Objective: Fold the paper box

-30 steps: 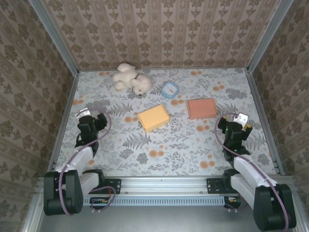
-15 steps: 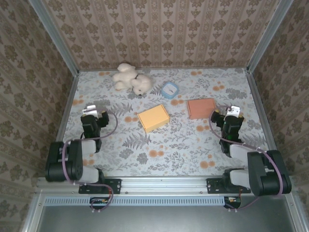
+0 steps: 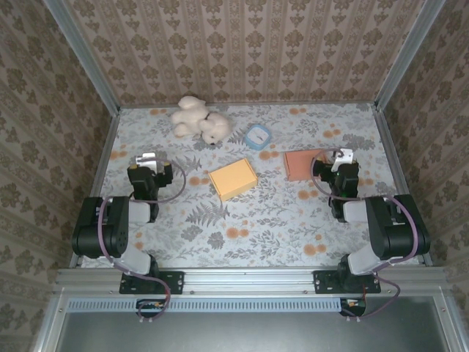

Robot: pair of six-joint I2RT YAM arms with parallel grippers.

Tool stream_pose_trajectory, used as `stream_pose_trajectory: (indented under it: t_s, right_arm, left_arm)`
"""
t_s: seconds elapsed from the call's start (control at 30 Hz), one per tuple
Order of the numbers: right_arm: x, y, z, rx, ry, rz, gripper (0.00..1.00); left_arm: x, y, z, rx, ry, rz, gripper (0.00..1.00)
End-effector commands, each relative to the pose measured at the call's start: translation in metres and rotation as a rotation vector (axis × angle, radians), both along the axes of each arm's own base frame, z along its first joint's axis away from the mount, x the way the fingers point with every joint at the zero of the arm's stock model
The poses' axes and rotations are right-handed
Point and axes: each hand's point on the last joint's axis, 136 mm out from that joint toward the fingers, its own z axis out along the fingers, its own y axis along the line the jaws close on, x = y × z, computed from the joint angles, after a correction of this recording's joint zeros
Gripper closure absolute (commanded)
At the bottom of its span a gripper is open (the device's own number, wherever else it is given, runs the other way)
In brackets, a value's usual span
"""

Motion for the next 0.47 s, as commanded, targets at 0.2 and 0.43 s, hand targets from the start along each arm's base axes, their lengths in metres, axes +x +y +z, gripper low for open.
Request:
stream_pose_trajectory:
  t_s: [0.2,0.43]
  right_arm:
    - [-0.001,0.004,-0.008,-0.036,0.051,0.009,0.0]
    - [-0.001,0.003,-0.008,-0.035,0.051,0.008,0.0]
  left_arm:
    - [0.005,0.003,0.003,0.005,0.009,0.006,0.0]
    - [0.006,-0.012,0.002,-0.007,0.016,-0.101,0.0]
